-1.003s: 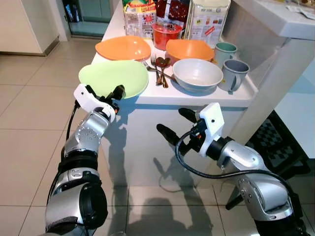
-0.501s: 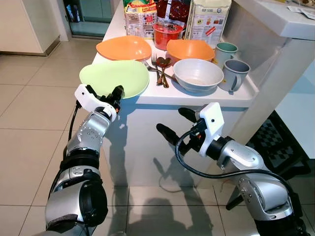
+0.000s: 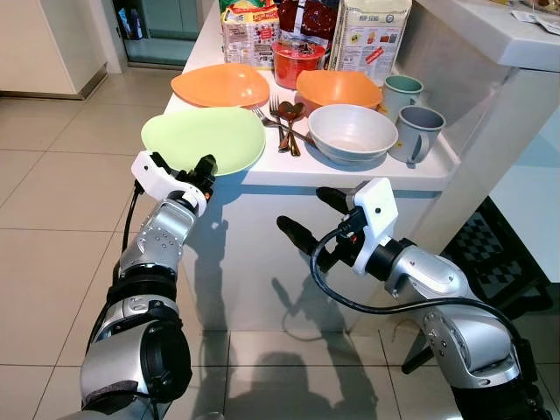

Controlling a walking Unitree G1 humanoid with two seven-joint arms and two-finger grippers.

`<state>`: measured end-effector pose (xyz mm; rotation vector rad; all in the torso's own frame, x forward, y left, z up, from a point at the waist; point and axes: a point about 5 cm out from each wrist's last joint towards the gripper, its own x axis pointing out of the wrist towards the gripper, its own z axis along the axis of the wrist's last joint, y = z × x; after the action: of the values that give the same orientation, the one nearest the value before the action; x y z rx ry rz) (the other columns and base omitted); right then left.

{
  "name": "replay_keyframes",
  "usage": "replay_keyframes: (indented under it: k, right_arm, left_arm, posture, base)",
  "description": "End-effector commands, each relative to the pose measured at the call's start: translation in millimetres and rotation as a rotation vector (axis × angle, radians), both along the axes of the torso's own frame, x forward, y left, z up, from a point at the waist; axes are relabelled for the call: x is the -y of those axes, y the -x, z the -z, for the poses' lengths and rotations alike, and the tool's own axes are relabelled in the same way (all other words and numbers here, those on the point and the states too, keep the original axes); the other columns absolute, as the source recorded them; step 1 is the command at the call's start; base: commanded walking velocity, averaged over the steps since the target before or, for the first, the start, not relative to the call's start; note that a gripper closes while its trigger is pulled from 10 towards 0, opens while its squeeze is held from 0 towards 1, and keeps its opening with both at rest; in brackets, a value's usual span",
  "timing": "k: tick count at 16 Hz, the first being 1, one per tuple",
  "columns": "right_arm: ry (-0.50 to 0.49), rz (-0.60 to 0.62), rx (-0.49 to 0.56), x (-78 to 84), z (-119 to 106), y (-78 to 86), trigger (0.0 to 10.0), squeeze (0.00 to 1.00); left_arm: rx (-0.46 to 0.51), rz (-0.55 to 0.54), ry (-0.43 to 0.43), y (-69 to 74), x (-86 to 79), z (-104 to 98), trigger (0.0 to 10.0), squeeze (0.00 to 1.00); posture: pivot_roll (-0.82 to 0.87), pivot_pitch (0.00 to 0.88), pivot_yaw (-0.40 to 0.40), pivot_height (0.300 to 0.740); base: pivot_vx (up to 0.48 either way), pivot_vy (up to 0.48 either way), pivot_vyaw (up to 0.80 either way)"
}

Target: Setting the table

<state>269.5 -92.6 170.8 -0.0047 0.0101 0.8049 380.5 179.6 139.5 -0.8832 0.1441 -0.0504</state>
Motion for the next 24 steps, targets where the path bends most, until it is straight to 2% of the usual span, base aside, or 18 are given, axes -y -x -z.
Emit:
replay_keyframes:
  k: [1,11,15,16,17,19,21,22,23,24]
  right_arm:
    - [0.008,-0.002,0.017,0.5,-2.7,-1.5,10.0,0.0]
    - [0.0,0.011,0.033,-2.1,-3.3,-4.5,10.0,0.0]
    - [-0.007,0.007,0.045,-5.1,-3.4,-6.3,10.0,0.0]
    - [-0.011,0.005,0.056,-7.0,-4.3,-7.4,10.0,0.0]
    - [-0.014,0.006,0.06,-7.4,-4.7,-7.5,10.0,0.0]
    - [-0.052,0.034,0.089,-6.4,-10.1,-8.8,10.0,0.0]
    - [-0.121,0.101,0.139,-2.2,-21.8,-11.7,10.0,0.0]
    - [-0.173,0.165,0.171,2.4,-28.8,-13.3,10.0,0.0]
    - [-0.195,0.22,0.201,6.2,-32.3,-13.7,10.0,0.0]
    - [-0.197,0.249,0.217,8.7,-33.6,-13.4,10.0,0.0]
  left_arm:
    - [0.044,0.009,0.018,-3.6,3.7,-13.2,0.0,0.0]
    - [0.109,0.027,0.061,6.0,5.8,-26.4,0.0,0.0]
    - [0.16,-0.086,0.021,14.6,-11.1,-35.7,0.0,0.0]
    - [0.273,-0.153,0.025,19.7,-22.9,-52.4,0.0,0.0]
    - [0.317,-0.152,0.036,22.3,-23.8,-59.2,0.0,0.0]
    - [0.468,-0.119,0.047,35.0,-19.7,-87.4,0.0,0.0]
    - [0.554,-0.059,-0.041,47.4,-12.3,-102.7,0.0,0.0]
    - [0.614,-0.029,-0.156,59.0,-6.4,-110.7,2.4,0.0]
    - [0.643,-0.031,-0.251,67.8,-3.2,-114.1,10.0,0.0]
    - [0.648,-0.018,-0.292,74.2,-2.0,-114.3,10.0,0.0]
  posture:
    - [-0.03,0.0,-0.031,0.74]
    - [-0.02,0.0,-0.017,0.74]
    - [0.0,0.0,-0.023,0.74]
    - [0.0,0.0,-0.022,0.74]
    - [0.0,0.0,-0.021,0.74]
    - [0.01,0.0,-0.018,0.74]
    - [0.01,0.0,-0.017,0.74]
    - [0.01,0.0,-0.017,0.74]
    - [0.01,0.0,-0.015,0.74]
    - [0.01,0.0,-0.015,0.74]
  base:
    - [0.0,0.0,0.0]
    - [0.0,0.0,0.0]
    - [0.0,0.0,0.0]
    - [0.0,0.0,0.0]
    - [0.0,0.0,0.0]
    - [0.0,0.0,0.0]
    - [0.0,0.0,0.0]
    - [0.0,0.0,0.0]
    - [0.0,0.0,0.0]
    - [0.0,0.0,0.0]
